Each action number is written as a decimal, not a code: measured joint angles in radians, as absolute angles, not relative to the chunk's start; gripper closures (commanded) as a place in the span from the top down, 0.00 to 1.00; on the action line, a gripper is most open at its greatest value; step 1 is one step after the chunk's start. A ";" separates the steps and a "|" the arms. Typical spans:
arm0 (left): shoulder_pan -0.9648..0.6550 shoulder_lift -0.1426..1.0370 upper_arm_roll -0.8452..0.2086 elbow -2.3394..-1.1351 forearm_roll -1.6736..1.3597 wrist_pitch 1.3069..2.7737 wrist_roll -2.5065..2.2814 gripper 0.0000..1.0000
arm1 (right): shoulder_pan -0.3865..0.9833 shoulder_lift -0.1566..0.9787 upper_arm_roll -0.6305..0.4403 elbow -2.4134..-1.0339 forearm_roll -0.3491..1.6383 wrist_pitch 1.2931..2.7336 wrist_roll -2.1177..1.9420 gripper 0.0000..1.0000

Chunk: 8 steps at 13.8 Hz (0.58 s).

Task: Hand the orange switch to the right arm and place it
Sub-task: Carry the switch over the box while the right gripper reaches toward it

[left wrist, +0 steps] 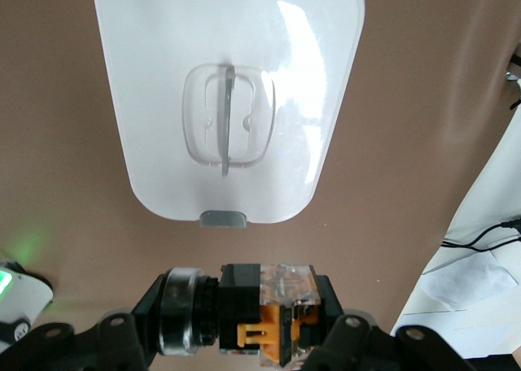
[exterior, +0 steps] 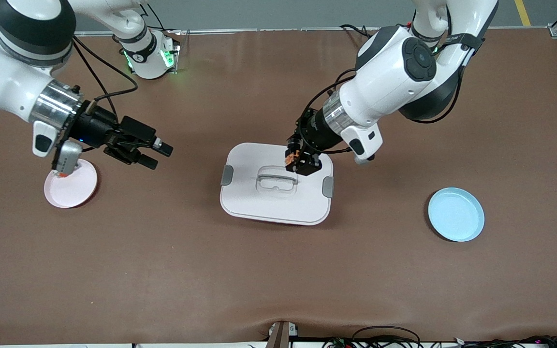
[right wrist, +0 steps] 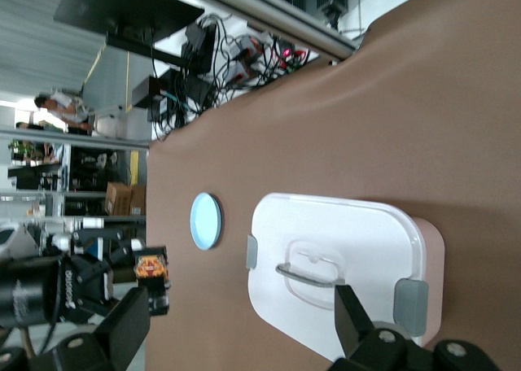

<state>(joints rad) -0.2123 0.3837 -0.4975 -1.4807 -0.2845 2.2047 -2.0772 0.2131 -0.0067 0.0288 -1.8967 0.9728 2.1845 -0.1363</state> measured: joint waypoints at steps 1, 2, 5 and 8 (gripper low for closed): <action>-0.225 0.400 -0.498 -1.464 -0.285 2.205 -2.102 0.24 | 0.229 -0.007 0.029 -1.901 0.976 2.185 -0.145 1.00; -0.237 0.415 -0.497 -1.450 -0.285 2.208 -2.118 0.24 | 0.249 -0.007 0.029 -1.904 0.980 2.188 -0.146 1.00; -0.262 0.442 -0.497 -1.435 -0.285 2.241 -2.142 0.24 | 0.310 -0.007 0.029 -1.913 1.052 2.232 -0.146 1.00; -0.286 0.456 -0.497 -1.434 -0.285 2.294 -2.165 0.24 | 0.371 0.009 0.029 -1.933 1.073 2.297 -0.146 1.00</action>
